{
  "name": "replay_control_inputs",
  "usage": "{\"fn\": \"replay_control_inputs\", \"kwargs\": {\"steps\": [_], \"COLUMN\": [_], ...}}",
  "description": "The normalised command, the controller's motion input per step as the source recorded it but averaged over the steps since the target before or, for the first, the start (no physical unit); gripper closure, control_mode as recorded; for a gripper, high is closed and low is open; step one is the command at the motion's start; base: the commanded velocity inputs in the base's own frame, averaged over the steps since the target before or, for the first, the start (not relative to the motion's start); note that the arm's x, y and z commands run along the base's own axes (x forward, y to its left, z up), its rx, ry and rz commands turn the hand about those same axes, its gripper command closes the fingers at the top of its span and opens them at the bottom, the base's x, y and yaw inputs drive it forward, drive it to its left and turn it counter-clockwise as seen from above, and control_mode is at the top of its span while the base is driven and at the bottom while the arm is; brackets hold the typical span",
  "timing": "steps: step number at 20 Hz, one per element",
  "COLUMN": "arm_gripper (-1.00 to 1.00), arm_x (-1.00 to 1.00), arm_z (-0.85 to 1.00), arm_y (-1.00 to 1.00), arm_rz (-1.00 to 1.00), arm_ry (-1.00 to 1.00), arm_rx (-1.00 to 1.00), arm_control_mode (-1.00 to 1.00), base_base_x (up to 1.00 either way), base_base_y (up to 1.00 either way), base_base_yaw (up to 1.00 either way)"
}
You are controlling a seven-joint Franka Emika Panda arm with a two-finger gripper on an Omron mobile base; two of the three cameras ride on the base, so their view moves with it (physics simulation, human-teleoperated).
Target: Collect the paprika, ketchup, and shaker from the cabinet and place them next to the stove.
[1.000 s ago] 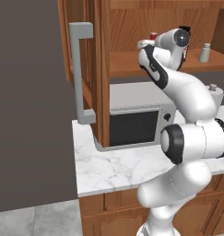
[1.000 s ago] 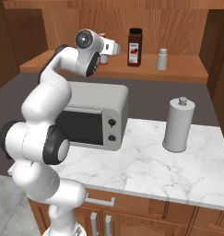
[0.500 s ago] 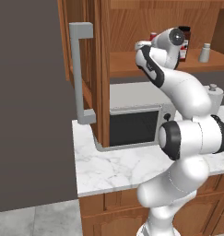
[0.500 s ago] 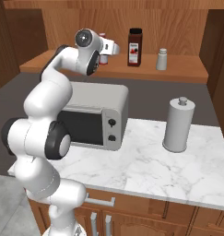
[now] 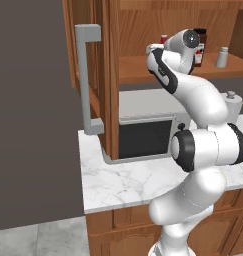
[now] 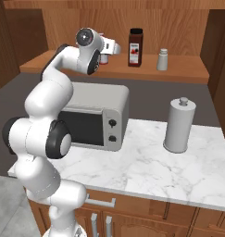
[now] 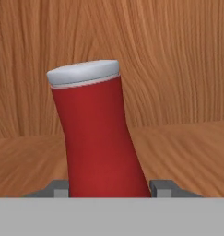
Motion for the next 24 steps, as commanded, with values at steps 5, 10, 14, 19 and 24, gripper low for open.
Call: {"fn": "replay_control_inputs", "kwargs": {"steps": [5, 10, 14, 19, 24], "arm_gripper": [1.0, 1.0, 1.0, 1.0, 1.0], "arm_x": [0.0, -0.06, -0.35, -0.5, -0.64], "arm_z": [0.0, 0.0, 0.0, 0.0, 0.0], "arm_y": [0.0, -0.02, 0.0, 0.02, 0.02], "arm_rz": [0.0, 0.0, 0.0, 0.0, 0.04], "arm_ry": [0.0, 0.0, -0.05, -0.03, -0.04], "arm_rx": [0.0, 0.01, 0.03, 0.01, 0.01], "arm_control_mode": [-1.0, -1.0, -1.0, -1.0, -1.0], "base_base_x": [0.0, 0.0, 0.0, 0.0, 0.0], "base_base_y": [0.0, 0.0, 0.0, 0.0, 0.0], "base_base_yaw": [0.0, 0.0, 0.0, 0.0, 0.0]}}
